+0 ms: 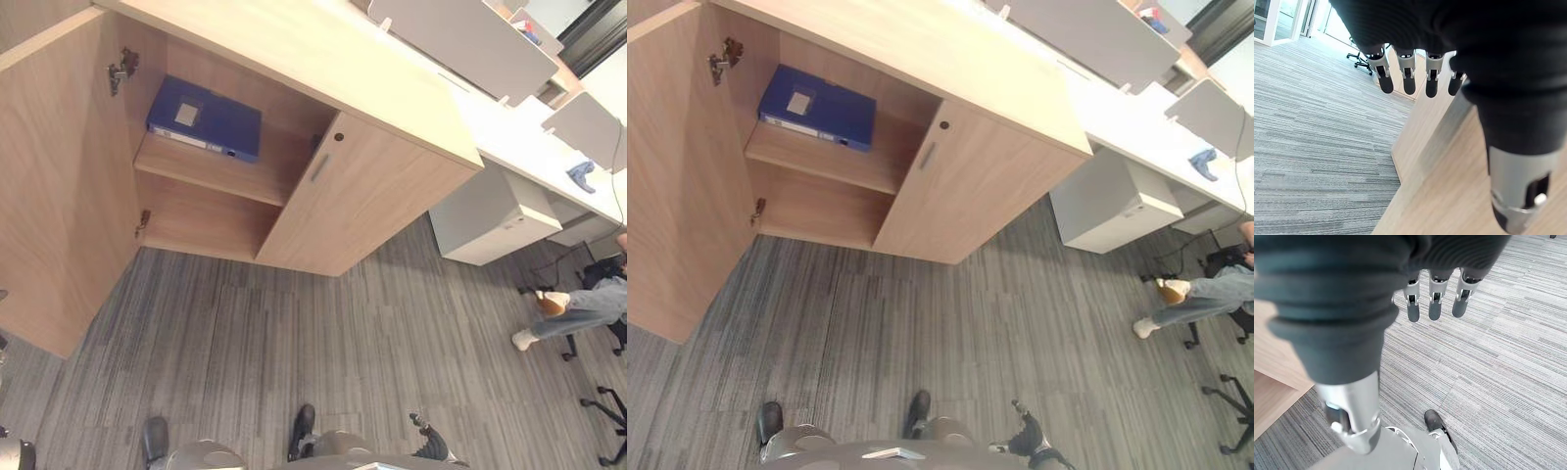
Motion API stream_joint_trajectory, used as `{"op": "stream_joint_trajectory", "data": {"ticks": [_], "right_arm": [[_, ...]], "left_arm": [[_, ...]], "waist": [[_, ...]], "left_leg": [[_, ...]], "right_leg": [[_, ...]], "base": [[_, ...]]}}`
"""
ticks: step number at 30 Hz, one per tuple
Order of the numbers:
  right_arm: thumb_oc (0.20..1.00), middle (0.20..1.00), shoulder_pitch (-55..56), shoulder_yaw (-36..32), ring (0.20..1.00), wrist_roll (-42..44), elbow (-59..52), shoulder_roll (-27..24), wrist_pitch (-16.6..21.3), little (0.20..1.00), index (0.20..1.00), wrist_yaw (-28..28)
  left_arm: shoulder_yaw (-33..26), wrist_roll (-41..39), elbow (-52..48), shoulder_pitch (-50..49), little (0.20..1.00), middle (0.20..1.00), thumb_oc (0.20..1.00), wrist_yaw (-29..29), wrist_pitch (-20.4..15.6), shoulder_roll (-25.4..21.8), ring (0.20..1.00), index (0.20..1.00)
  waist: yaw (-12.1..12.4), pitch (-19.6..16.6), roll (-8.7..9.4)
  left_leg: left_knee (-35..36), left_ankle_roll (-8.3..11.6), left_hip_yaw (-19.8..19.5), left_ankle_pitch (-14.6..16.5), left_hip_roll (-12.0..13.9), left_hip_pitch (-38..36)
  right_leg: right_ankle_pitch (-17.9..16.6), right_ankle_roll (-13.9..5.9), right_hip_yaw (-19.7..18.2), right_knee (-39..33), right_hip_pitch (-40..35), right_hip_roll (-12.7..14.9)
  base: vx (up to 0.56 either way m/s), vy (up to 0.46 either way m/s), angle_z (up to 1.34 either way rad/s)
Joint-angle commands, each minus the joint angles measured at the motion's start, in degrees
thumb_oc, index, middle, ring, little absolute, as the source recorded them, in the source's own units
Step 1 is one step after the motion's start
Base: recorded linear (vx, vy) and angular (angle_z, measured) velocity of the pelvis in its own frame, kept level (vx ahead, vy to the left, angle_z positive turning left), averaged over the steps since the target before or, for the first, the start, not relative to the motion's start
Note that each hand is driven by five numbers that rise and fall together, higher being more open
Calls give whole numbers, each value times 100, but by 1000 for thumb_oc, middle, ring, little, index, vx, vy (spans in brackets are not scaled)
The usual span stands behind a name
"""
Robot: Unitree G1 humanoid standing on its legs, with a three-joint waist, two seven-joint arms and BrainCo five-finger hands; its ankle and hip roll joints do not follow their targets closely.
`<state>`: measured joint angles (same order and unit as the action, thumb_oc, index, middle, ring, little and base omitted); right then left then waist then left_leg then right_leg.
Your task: Put the empty folder in the office cabinet
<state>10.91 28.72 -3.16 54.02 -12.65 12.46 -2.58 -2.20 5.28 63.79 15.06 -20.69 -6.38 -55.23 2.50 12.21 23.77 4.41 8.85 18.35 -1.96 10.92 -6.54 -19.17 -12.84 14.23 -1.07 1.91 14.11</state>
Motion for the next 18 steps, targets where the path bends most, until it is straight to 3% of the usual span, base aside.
{"op": "stream_joint_trajectory", "data": {"ticks": [1, 3, 7, 9, 10, 11, 18], "right_arm": [[1000, 1000, -272, 17, 1000, 297, -99, -361, 74, 1000, 1000, -5], [1000, 1000, -259, -6, 1000, 295, -101, -373, 67, 1000, 1000, -7], [1000, 1000, -256, -169, 1000, 270, -99, -401, 15, 1000, 1000, -1], [1000, 1000, -256, -169, 1000, 270, -99, -401, 15, 1000, 1000, -1], [1000, 1000, -246, -301, 1000, 197, -97, -461, -36, 1000, 1000, -12], [1000, 1000, -243, -303, 1000, 196, -99, -468, -37, 1000, 1000, -12], [1000, 1000, -112, -589, 1000, 91, -148, -724, -90, 1000, 1000, 26]], "left_arm": [[354, 260, -127, 316, 1000, 1000, 1000, 180, -320, -233, 1000, 1000], [404, 264, -187, 272, 1000, 1000, 1000, 213, -329, -93, 1000, 1000], [674, 211, -317, -33, 1000, 1000, 1000, 452, -424, 691, 1000, 1000], [674, 211, -317, -33, 1000, 1000, 1000, 452, -424, 691, 1000, 1000], [786, 58, -120, -163, 1000, 1000, 1000, 605, -436, 1255, 1000, 1000], [789, 57, -114, -160, 1000, 1000, 1000, 604, -440, 1262, 1000, 1000], [991, -332, 247, -114, 1000, 1000, 1000, 922, -482, 1955, 1000, 1000]], "waist": [[-147, -31, 121], [-154, -47, 72], [-313, -194, -103], [-313, -194, -103], [-473, -291, -341], [-474, -296, -348], [-878, -611, -859]], "left_leg": [[36, -261, 200, 580, -208, -45], [28, -254, 210, 619, -183, -77], [59, -285, 222, 606, -289, -136], [59, -285, 222, 606, -289, -136], [59, -296, 243, 635, -336, -220], [59, -295, 244, 636, -335, -217], [59, -250, 477, 636, -292, -422]], "right_leg": [[-17, -216, -265, -193, 486, 245], [20, -216, -279, -205, 456, 216], [121, -216, -342, -230, 484, 270], [121, -216, -342, -230, 484, 270], [238, -216, -406, -261, 457, 277], [240, -216, -407, -260, 461, 276], [461, -145, -618, -300, 423, 165]], "base": [[0, 0, 0], [14, 2, -2], [20, 29, -9], [25, 30, -11], [42, 48, -15], [55, 38, -23], [65, 4, -23]]}}
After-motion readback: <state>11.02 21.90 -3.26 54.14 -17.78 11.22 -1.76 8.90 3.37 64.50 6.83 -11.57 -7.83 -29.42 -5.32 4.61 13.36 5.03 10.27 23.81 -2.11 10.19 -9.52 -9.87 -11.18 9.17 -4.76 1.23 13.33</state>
